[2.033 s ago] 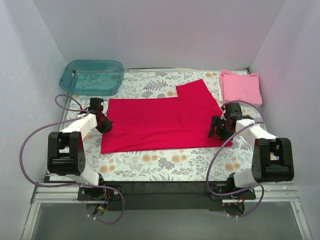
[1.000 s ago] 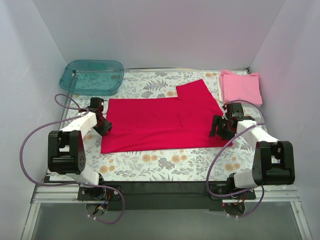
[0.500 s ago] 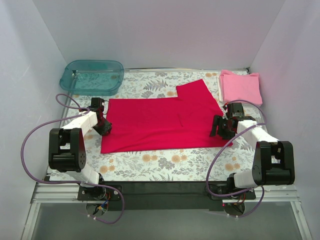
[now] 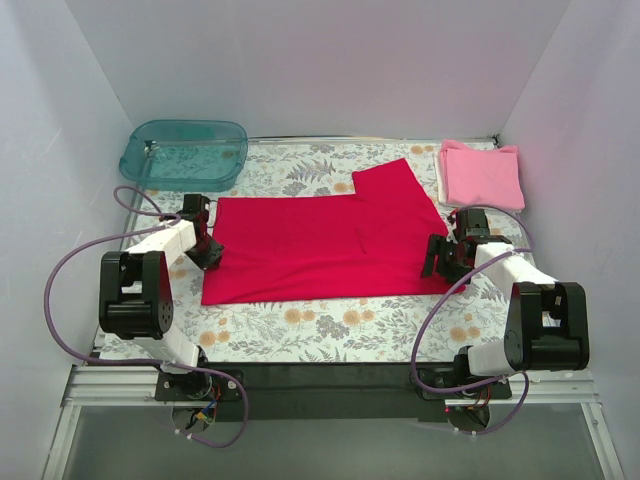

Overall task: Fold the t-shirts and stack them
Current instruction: Fold the tshirt

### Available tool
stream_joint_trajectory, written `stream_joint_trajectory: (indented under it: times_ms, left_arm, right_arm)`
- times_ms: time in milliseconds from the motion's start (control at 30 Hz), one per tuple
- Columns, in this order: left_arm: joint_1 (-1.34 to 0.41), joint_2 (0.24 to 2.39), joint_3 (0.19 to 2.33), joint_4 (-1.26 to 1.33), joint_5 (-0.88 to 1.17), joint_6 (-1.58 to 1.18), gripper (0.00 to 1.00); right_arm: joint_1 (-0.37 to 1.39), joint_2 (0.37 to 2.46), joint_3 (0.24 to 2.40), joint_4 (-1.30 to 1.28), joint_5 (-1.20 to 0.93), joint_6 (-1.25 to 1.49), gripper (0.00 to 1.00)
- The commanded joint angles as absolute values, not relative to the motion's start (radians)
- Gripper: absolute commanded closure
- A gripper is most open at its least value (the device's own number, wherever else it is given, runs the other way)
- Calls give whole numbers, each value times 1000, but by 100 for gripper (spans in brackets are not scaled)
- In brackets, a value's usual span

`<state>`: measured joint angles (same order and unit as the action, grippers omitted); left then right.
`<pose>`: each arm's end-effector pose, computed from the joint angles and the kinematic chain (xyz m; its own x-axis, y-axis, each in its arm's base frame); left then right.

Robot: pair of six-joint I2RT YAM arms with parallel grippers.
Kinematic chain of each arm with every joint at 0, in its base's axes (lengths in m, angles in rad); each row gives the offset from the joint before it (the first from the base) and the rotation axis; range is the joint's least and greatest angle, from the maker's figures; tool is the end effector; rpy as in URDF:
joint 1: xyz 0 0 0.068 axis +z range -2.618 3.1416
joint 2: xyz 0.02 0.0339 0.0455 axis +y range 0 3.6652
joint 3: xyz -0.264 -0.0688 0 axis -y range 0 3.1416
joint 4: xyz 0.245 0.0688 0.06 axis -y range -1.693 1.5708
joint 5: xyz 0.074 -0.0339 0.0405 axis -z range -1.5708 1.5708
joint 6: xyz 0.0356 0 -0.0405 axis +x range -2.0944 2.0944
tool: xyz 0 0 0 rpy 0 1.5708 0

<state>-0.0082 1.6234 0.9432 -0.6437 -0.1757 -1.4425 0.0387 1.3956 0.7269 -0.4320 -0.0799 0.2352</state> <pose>0.2888 0.0039 0.1639 -0.0897 -0.9758 -0.1994 -0.9661 0.1339 -0.2207 0.2527 0.0126 0.1710 -0.8837 0.1983 -0.4239 0.1350 0.9753 0.1748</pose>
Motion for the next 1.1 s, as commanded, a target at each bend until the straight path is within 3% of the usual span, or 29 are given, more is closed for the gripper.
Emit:
stream_joint_trajectory:
  times_ms: [0,800,1000,1067]
  left_arm:
    - [-2,1624,985,-624,-201,-1433,100]
    - [-2,1611,1035,-667,-285,-1419,99]
    - [-8,1465,1017,-706,-252,-1402,73]
    - [-47,1436,991,-718,-242,-1408,69]
  right_arm:
    - [26,1391,719,-430,-64,227,36]
    - [-58,1352,701,-466,-57,244,36]
    - [-52,1318,758,-474,-100,253,36]
    - [-38,1316,770,-476,-109,259,36]
